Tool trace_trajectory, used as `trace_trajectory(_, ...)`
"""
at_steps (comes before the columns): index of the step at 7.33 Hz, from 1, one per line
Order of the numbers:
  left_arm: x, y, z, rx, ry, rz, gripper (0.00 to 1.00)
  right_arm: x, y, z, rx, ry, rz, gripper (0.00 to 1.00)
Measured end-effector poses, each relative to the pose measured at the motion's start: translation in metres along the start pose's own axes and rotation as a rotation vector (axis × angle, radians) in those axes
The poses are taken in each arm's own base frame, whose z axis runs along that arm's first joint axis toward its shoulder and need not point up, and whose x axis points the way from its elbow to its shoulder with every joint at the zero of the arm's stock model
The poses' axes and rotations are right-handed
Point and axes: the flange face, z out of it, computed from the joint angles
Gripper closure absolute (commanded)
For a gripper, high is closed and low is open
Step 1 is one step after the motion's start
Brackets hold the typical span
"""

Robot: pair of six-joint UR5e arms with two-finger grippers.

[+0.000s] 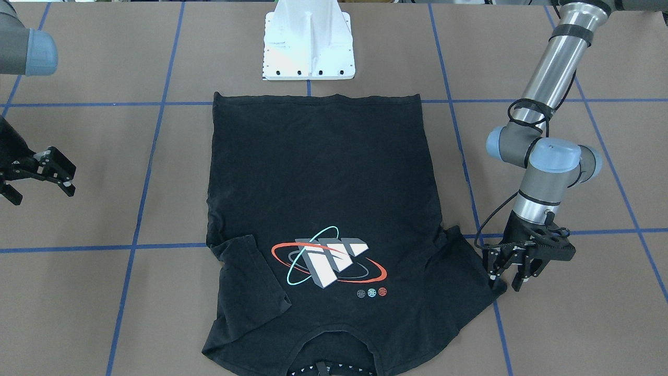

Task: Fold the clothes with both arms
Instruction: 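Lower the left gripper onto the sleeve nearest it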

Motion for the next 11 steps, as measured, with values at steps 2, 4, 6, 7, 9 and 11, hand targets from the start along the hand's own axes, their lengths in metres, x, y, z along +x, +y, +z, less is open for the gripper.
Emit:
trace_trajectory(2,-0.001,0.0007,0.001,-0.003,-0.002,0.006,0.49,0.0,-0.0001,0.0,0.001,0.001,0.0,0.0)
trace_trajectory(4,-0.0004,0.0013,0.0016,-0.005,-0.002,0.006,0.61,-0.0005,-0.0005,-0.0003,0.002,0.0,-0.001,0.0)
trace_trajectory(6,-0.0001,0.0015,0.0018,-0.005,-0.001,0.007,0.68,-0.0002,-0.0006,0.0,0.001,0.001,0.001,0.0)
trace_trajectory(7,0.0001,0.0014,0.0017,-0.005,0.0,0.007,0.76,0.0,-0.0007,0.0,0.001,0.001,0.002,0.0)
trace_trajectory(9,0.0013,0.0008,0.0009,-0.004,0.003,0.007,1.0,0.0004,-0.0009,-0.0002,0.002,0.001,0.004,0.0)
trace_trajectory(11,0.004,-0.0009,-0.0014,0.001,0.011,0.006,1.0,0.0003,-0.0009,-0.0005,0.002,0.001,0.005,0.0)
